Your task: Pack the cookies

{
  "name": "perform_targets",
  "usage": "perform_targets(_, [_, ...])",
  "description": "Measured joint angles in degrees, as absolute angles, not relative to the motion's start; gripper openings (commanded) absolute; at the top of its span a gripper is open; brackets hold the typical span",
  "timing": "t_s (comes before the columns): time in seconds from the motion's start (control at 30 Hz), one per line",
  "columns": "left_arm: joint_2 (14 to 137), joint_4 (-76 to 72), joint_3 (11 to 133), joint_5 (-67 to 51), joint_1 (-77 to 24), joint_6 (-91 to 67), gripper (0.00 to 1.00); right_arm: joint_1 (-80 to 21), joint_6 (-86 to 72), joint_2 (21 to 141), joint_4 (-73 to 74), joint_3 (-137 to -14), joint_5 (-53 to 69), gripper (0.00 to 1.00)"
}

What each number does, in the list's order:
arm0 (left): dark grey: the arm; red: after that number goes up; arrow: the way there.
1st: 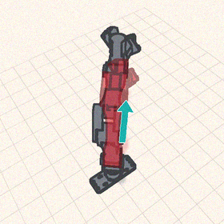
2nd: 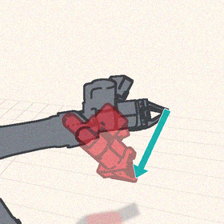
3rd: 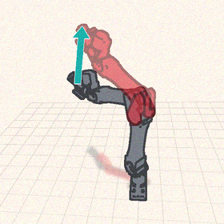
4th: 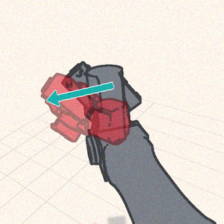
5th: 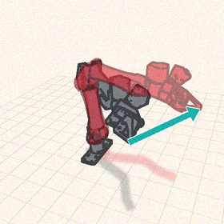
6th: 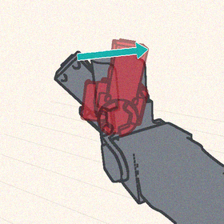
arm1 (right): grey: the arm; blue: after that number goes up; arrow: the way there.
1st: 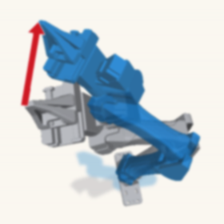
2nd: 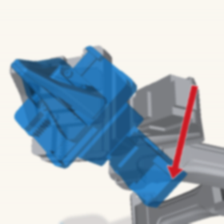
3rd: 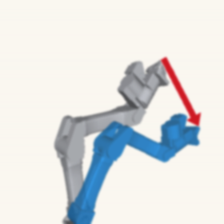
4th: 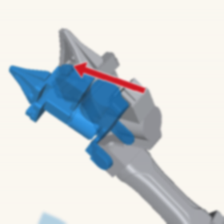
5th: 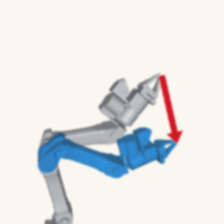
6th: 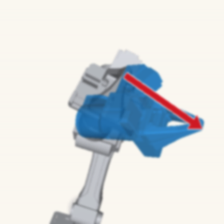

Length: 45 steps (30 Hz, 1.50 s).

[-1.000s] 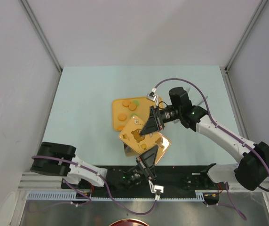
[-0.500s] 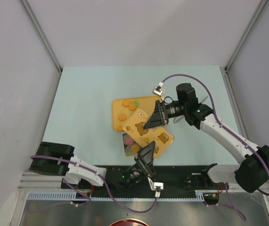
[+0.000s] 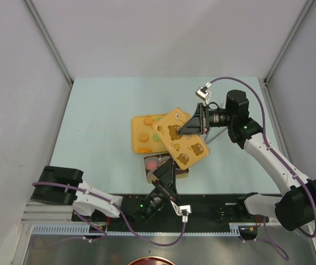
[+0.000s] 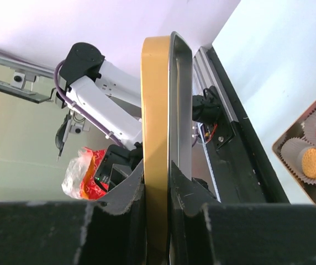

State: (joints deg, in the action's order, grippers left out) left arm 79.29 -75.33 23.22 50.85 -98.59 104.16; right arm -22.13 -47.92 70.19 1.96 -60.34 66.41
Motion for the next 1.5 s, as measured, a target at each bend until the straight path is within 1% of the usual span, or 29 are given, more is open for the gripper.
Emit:
perform_targets(0.1, [79.1, -75.3, 23.2, 53.2, -98.6, 103.3, 1.00, -21.5, -47.2, 70.6, 3.6, -61.3, 65.4, 0.00])
perform_targets(0.27, [77.1, -75.2, 23.2, 59.1, -98.2, 99.9, 1.00, -21.1, -39.5, 73.5, 14.8, -68.2, 58.8, 0.00])
perform_targets(0.5, [69.1, -75.4, 23.2, 70.6, -94.6, 91.2, 1.00, -20.5, -32.5, 75.4, 24.8, -71.3, 48.5, 0.00])
perform_targets(0.67, [63.2, -75.3, 23.2, 76.9, -92.2, 86.2, 1.00, -21.1, -27.3, 79.2, 32.5, -74.0, 42.9, 0.00])
perform_targets(0.77, [59.0, -75.2, 23.4, 80.0, -90.3, 83.4, 1.00, -23.4, -24.0, 81.0, 35.5, -75.6, 38.7, 0.00])
perform_targets(0.93, [51.3, -75.4, 25.1, 83.7, -87.8, 78.2, 0.99, -33.1, -15.3, 81.0, 39.0, -75.6, 27.2, 0.00])
perform_targets(1.0, [48.6, -75.3, 26.0, 84.3, -87.2, 73.5, 0.97, -35.8, -12.0, 81.4, 42.2, -76.8, 25.5, 0.00])
perform_targets(1.07, [46.0, -72.7, 27.2, 84.9, -87.0, 66.2, 0.96, -36.1, -8.8, 82.9, 45.6, -79.7, 25.8, 0.00])
perform_targets(1.1, [44.4, -68.5, 28.3, 85.2, -86.9, 60.9, 0.92, -35.8, -7.5, 84.0, 46.6, -81.1, 26.4, 0.00])
perform_targets(1.13, [42.8, -61.7, 29.7, 85.4, -86.8, 55.2, 1.00, -35.6, -6.6, 84.8, 47.0, -81.8, 26.7, 0.00])
perform_targets(1.17, [41.3, -53.3, 31.4, 85.4, -86.8, 46.0, 1.00, -35.4, -5.6, 85.9, 47.3, -82.4, 27.6, 0.00])
perform_targets(1.2, [40.0, -41.3, 34.1, 84.4, -86.7, 36.4, 1.00, -35.2, -4.9, 86.9, 47.6, -82.4, 28.3, 0.00])
perform_targets(1.23, [38.9, -24.6, 39.4, 81.1, -85.8, 23.6, 1.00, -35.0, -4.3, 87.7, 48.2, -82.4, 28.8, 0.00])
perform_targets(1.27, [38.8, -16.2, 42.9, 78.3, -84.3, 15.9, 1.00, -34.9, -4.1, 88.3, 48.5, -82.1, 29.4, 0.00])
perform_targets(1.33, [38.7, -0.7, 48.3, 69.7, -75.3, 1.4, 1.00, -34.9, -3.8, 88.5, 48.4, -81.0, 30.4, 0.00])
perform_targets(1.4, [38.3, 10.7, 49.8, 62.7, -65.5, -9.6, 1.00, -34.9, -3.8, 88.4, 48.2, -80.5, 31.7, 0.00])
perform_targets(1.5, [39.2, 21.2, 49.8, 53.7, -59.3, -18.2, 1.00, -34.9, -2.9, 88.4, 48.1, -80.5, 33.9, 0.00])
